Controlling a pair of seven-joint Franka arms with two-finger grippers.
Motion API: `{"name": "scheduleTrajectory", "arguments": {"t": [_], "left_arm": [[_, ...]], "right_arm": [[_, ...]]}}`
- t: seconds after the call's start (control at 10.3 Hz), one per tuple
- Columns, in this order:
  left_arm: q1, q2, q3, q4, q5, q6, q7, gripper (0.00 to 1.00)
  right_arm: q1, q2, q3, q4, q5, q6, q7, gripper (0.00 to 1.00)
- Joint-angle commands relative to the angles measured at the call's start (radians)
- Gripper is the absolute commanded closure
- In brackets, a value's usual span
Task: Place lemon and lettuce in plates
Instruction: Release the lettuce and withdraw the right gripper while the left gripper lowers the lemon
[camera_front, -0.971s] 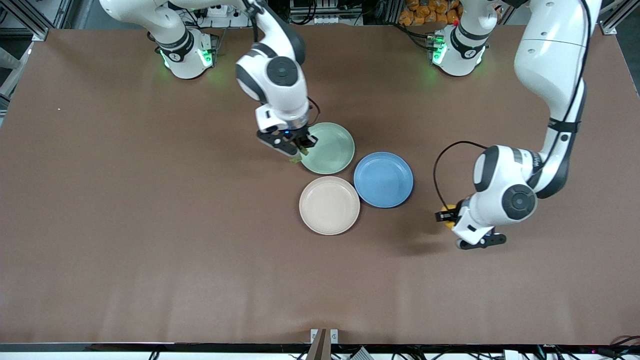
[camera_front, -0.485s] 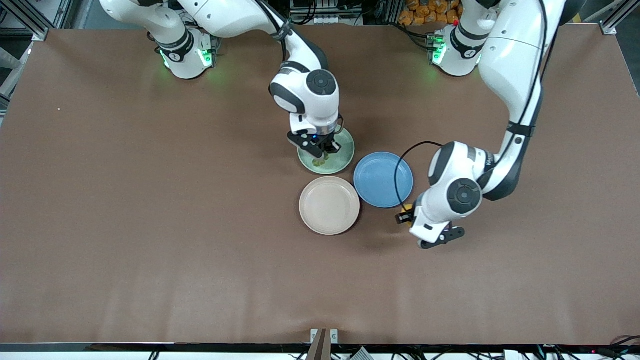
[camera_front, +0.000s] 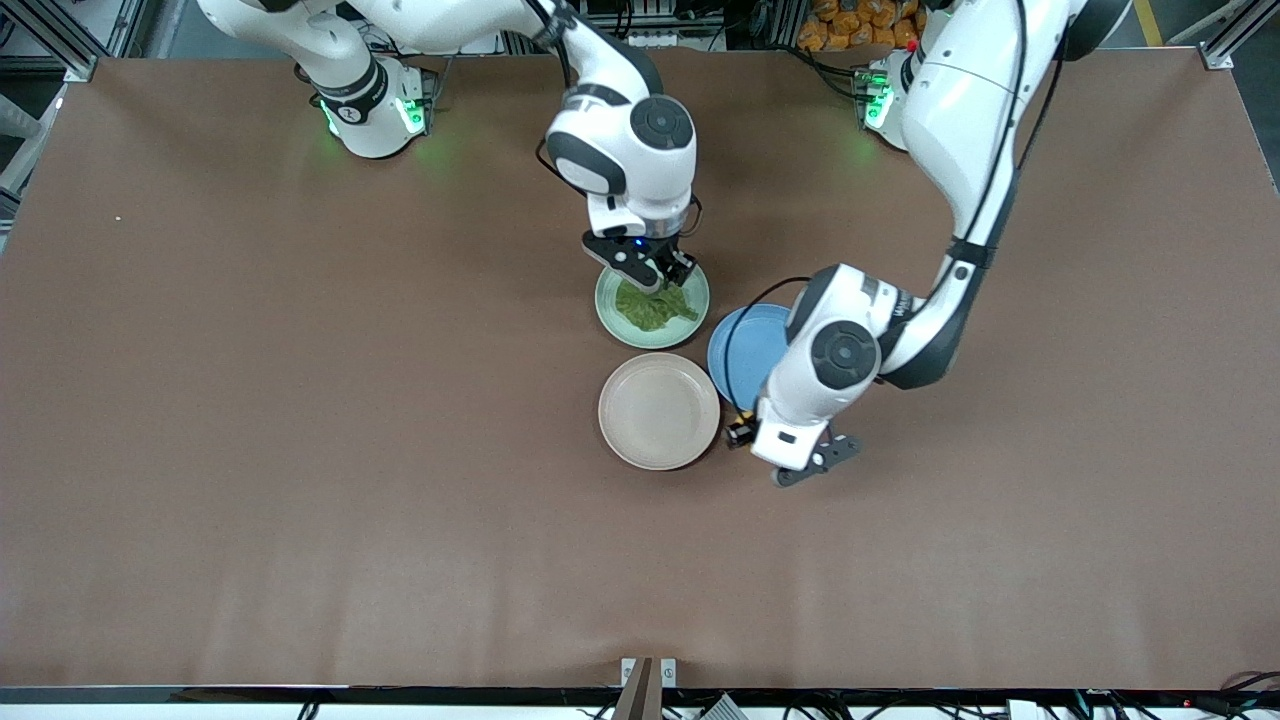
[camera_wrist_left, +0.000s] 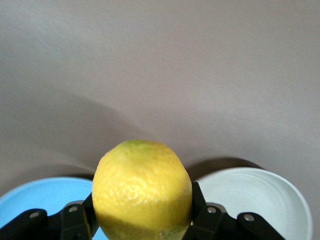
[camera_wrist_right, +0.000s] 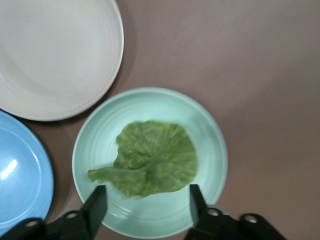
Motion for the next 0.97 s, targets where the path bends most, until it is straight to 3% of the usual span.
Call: {"name": "scheduleTrajectory", "arguments": {"t": [0.0,0.19,0.58,0.68,0.78,0.87], "left_arm": [[-0.047,0.019,0.013,0.027,-0.023,0.034,-0.036,1.00],[-0.087,0.050,0.015,0.028,-0.019,0.109,-0.076,1.00],[-0.162,0.109,0.025,0.028,-0.011,0.259,-0.110,1.00],[-0.172,0.114,0.033,0.028,-0.011,0.281,-0.117,0.58],[-0.191,0.116,0.042,0.024,0.006,0.281,-0.114,0.01],[-0.199,0.108,0.051,0.017,0.039,0.279,-0.117,0.00]], "right_arm": [[-0.050,-0.172,0.022,-0.062,0.025,-0.128,-0.166,0.00],[-0.128,-0.332,0.008,-0.137,0.114,-0.154,-0.439,0.00],[-0.338,-0.481,-0.044,-0.104,0.260,-0.300,-0.937,0.00],[-0.381,-0.505,-0.070,-0.096,0.287,-0.305,-1.037,0.00],[-0.409,-0.531,-0.106,-0.093,0.309,-0.316,-1.140,0.00],[-0.447,-0.558,-0.134,-0.081,0.334,-0.346,-1.250,0.00]]}}
